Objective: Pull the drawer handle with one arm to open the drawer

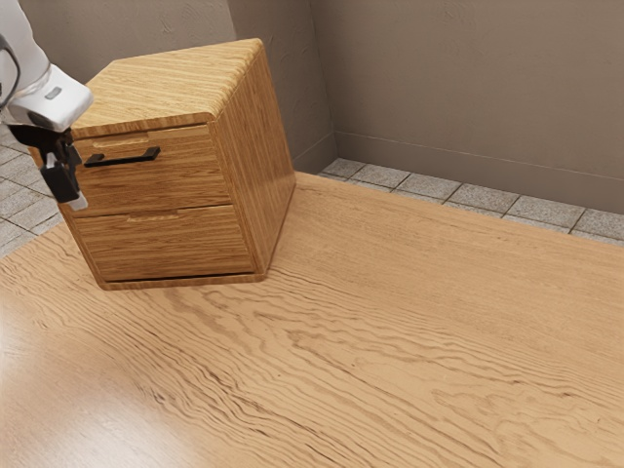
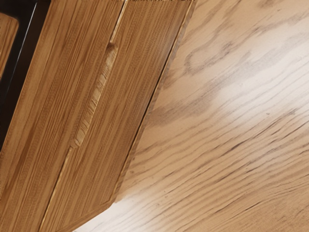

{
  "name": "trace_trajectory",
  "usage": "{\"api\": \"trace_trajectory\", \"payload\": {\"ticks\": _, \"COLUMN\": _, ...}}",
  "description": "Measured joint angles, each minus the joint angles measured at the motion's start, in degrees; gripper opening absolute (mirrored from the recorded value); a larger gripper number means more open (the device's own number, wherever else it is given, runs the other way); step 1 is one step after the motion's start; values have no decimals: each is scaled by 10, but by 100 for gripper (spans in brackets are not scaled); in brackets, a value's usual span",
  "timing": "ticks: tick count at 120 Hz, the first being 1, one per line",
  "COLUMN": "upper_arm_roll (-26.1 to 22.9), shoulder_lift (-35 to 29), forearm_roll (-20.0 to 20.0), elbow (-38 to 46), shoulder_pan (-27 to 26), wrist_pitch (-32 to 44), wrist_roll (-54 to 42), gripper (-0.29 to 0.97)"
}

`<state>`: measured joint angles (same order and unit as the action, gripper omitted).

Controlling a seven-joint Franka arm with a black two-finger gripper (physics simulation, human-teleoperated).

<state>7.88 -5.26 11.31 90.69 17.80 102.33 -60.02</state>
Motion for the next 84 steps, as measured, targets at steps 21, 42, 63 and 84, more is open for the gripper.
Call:
{"api": "trace_trajectory", "payload": {"ticks": 21, "upper_arm_roll": -1, "shoulder_lift": 19, "forearm_roll": 6, "elbow": -4, "shoulder_pan": -8, "wrist_pitch": 16, "wrist_roll": 0, "gripper": 68}}
{"api": "trace_trajectory", "payload": {"ticks": 42, "upper_arm_roll": -1, "shoulder_lift": 30, "forearm_roll": 9, "elbow": -12, "shoulder_pan": 3, "wrist_pitch": 26, "wrist_roll": -1, "gripper": 68}}
{"api": "trace_trajectory", "payload": {"ticks": 63, "upper_arm_roll": -1, "shoulder_lift": 51, "forearm_roll": 10, "elbow": -31, "shoulder_pan": 11, "wrist_pitch": 38, "wrist_roll": -5, "gripper": 68}}
{"api": "trace_trajectory", "payload": {"ticks": 84, "upper_arm_roll": -1, "shoulder_lift": 66, "forearm_roll": 7, "elbow": -45, "shoulder_pan": 15, "wrist_pitch": 49, "wrist_roll": -14, "gripper": 68}}
